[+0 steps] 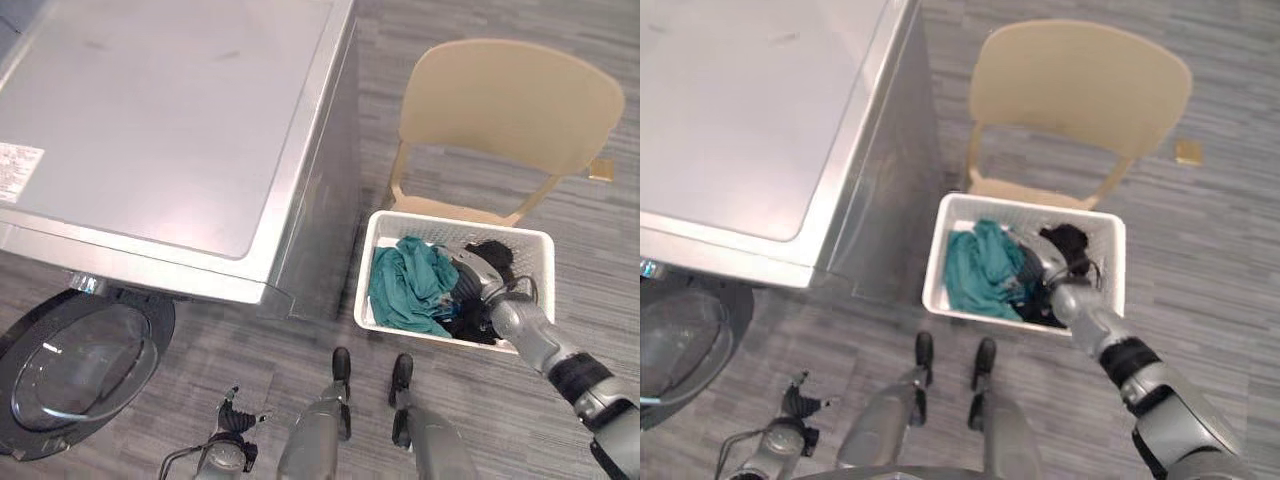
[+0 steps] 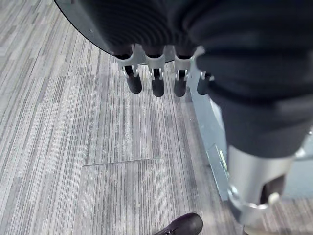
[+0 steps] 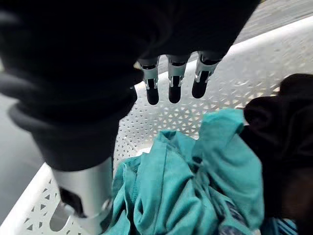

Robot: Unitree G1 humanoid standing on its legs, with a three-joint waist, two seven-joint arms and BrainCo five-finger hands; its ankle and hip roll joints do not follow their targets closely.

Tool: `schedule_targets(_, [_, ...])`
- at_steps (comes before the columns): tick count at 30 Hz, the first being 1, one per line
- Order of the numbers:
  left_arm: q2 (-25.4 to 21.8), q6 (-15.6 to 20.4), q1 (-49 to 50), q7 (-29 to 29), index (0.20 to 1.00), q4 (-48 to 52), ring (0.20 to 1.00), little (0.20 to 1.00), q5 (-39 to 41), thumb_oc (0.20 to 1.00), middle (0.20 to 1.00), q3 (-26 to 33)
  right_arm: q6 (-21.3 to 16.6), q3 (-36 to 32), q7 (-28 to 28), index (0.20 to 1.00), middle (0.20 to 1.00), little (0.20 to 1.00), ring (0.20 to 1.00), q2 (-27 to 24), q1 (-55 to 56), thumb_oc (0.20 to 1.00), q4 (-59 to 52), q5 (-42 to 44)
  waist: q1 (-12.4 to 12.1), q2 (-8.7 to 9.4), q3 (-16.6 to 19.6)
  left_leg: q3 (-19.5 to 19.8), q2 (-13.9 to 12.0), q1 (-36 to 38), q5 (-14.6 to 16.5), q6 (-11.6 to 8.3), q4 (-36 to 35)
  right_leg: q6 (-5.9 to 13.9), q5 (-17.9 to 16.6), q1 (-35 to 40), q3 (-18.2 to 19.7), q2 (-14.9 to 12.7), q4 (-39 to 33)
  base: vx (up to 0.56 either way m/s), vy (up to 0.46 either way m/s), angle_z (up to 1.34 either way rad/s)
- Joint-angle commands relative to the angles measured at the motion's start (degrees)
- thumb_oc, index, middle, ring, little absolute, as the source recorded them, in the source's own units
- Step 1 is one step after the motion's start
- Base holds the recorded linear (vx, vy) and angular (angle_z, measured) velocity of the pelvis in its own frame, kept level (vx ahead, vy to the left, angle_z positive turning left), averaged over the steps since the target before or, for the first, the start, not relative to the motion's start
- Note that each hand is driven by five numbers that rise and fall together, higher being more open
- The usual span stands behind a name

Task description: Grab the laundry basket,head to the washer,open it,put in the laundry and shut it.

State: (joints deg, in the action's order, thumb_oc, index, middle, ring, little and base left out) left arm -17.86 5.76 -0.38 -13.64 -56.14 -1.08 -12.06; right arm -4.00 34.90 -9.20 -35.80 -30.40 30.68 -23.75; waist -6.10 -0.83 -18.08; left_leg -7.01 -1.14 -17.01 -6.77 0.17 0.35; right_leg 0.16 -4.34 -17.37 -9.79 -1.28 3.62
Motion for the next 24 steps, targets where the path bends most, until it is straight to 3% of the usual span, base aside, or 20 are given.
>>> schedule_targets(1, [-3.15, 1.98, -2.56, -1.85, 1.000, 0.73, 1.000, 1.000, 1.19, 1.000, 1.000, -1.24, 0.11, 3.34, -2.97, 1.000, 1.000, 1.000, 1.000, 2.20, -5.89, 1.000, 2.78, -1.83, -1.48, 3.06, -0.97, 0.85, 0.00, -1.36, 7.47, -1.71, 6.67, 6.21, 3.98, 4.46, 2.96, -3.45, -1.46, 0.00, 0.000, 0.00])
schedule_targets(12, [-4.29, 2.40, -9.44, -3.42, 1.000, 1.36, 1.000, 1.000, 3.49, 1.000, 1.000, -4.37, 5.67, 10.21, -4.39, 1.000, 1.000, 1.000, 1.000, 9.04, -14.95, 1.000, 27.40, -7.95, -4.36, 2.96, -5.51, 3.60, 1.07, -7.63, 5.59, -1.93, 7.14, 6.67, 2.31, -0.22, 1.08, -4.08, -1.93, -0.05, -0.016, 0.20])
schedule_targets(16, [-4.30, 2.41, -9.46, -3.42, 1.000, 1.36, 1.000, 1.000, 3.49, 1.000, 1.000, -4.35, 5.66, 10.22, -4.41, 1.000, 1.000, 1.000, 1.000, 9.07, -14.98, 1.000, 27.45, -7.95, -4.35, 2.97, -5.52, 3.60, 1.07, -7.63, 5.59, -1.93, 7.15, 6.67, 2.31, -0.22, 1.08, -4.08, -1.93, -0.03, -0.013, 0.02])
schedule_targets(17, [-4.51, 2.30, -11.89, -3.86, 1.000, 0.74, 1.000, 1.000, 3.51, 1.000, 1.000, -5.37, 6.56, 10.45, -4.59, 0.200, 0.200, 0.200, 0.200, 10.61, -16.40, 0.200, 30.56, -8.02, -4.79, 2.89, -6.41, 4.06, 1.13, -8.54, 4.77, -2.02, 6.69, 6.88, 1.59, -1.14, 0.63, -4.14, -2.21, -0.09, -0.044, -0.01])
schedule_targets(24, [-3.65, 2.30, -10.23, -3.88, 1.000, 3.74, 1.000, 1.000, 4.47, 1.000, 1.000, -4.28, 5.27, 5.67, -6.81, 0.200, 0.200, 0.200, 0.200, 6.36, -15.09, 0.200, 16.47, -3.75, -3.77, 3.42, -6.06, 3.88, 1.23, -6.66, 4.06, -2.04, 4.21, 7.13, 1.03, -0.45, 0.94, -4.01, -3.20, -0.02, -0.003, 0.05])
